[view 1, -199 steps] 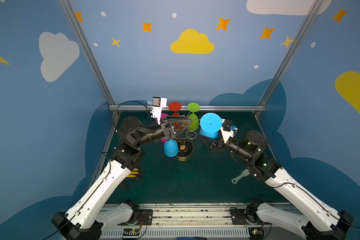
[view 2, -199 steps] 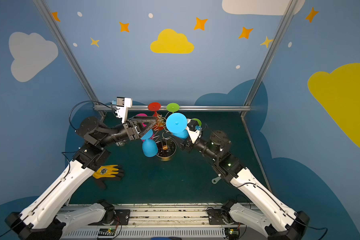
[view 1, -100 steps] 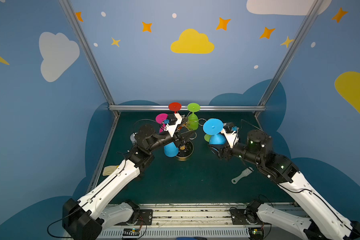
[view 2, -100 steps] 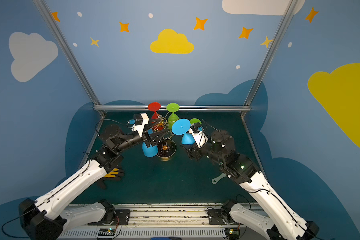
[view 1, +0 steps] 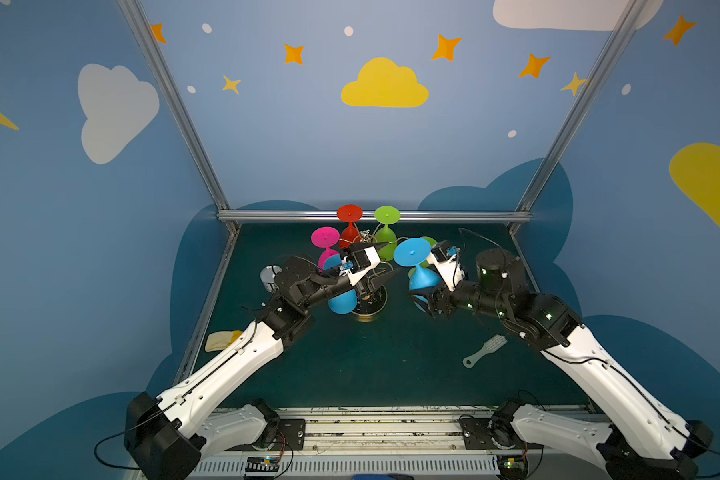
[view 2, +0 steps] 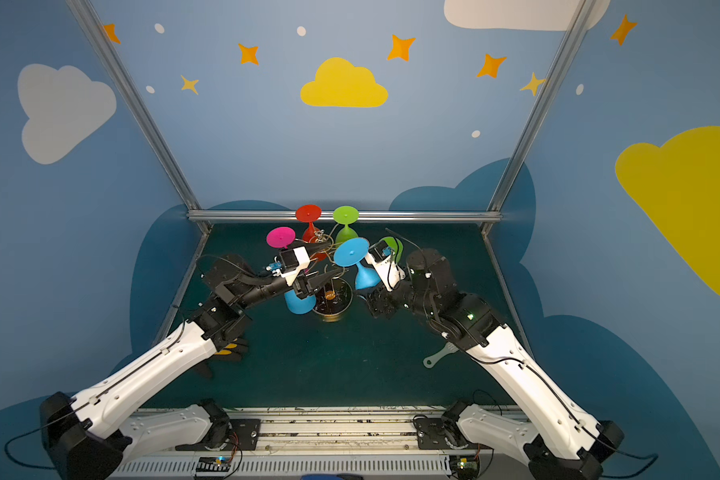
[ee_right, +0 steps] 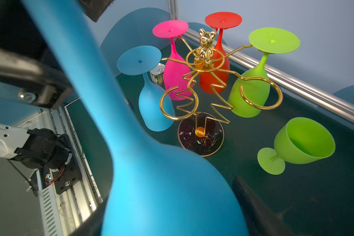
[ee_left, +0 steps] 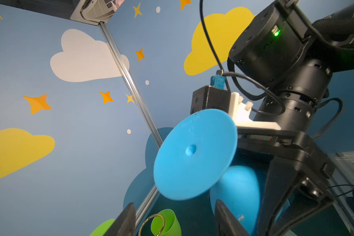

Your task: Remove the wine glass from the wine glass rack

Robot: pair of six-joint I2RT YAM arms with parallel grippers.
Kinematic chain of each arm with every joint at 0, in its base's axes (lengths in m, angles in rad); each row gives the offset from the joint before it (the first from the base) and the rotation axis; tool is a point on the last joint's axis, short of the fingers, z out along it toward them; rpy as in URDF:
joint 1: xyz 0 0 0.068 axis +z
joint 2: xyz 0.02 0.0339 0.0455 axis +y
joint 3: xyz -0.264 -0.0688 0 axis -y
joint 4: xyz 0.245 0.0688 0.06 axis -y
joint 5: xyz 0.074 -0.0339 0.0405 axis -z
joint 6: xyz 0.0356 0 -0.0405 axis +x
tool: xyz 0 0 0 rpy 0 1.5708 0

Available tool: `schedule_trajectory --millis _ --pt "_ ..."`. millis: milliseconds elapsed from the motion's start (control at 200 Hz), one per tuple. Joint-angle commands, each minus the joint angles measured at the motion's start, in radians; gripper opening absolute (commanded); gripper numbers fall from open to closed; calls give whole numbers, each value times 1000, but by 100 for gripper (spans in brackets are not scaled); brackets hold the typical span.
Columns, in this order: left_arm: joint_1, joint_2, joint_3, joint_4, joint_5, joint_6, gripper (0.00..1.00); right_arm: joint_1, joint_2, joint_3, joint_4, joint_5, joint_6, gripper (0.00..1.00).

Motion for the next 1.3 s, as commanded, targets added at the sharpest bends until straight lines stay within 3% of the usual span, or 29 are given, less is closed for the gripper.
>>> schedule_trajectory --millis 0,325,566,661,771,896,1011,1126,1297 --pt "-9 5 27 6 -16 23 59 7 9 35 -20 -51 17 25" --pt "-16 10 40 -12 -28 43 51 31 49 50 -53 -78 20 23" --pt "-17 10 38 -38 -38 43 36 51 59 54 -53 -75 22 22" --pt "-18 4 34 -40 -56 41 23 56 62 57 -57 -73 23 23" --pt "-19 -7 26 -28 -79 31 10 58 56 50 -46 -69 31 34" --pt "-19 -25 12 -12 -127 4 3 57 33 36 -15 -57 56 56" --pt "-21 -53 -1 -4 -169 -73 3 56 -11 10 47 -61 77 73" --pt "-21 -88 -16 -7 -237 -171 3 49 -74 -40 132 -31 101 81" --pt "-21 -148 -53 -23 -326 -302 3 31 -215 -156 317 -14 142 84"
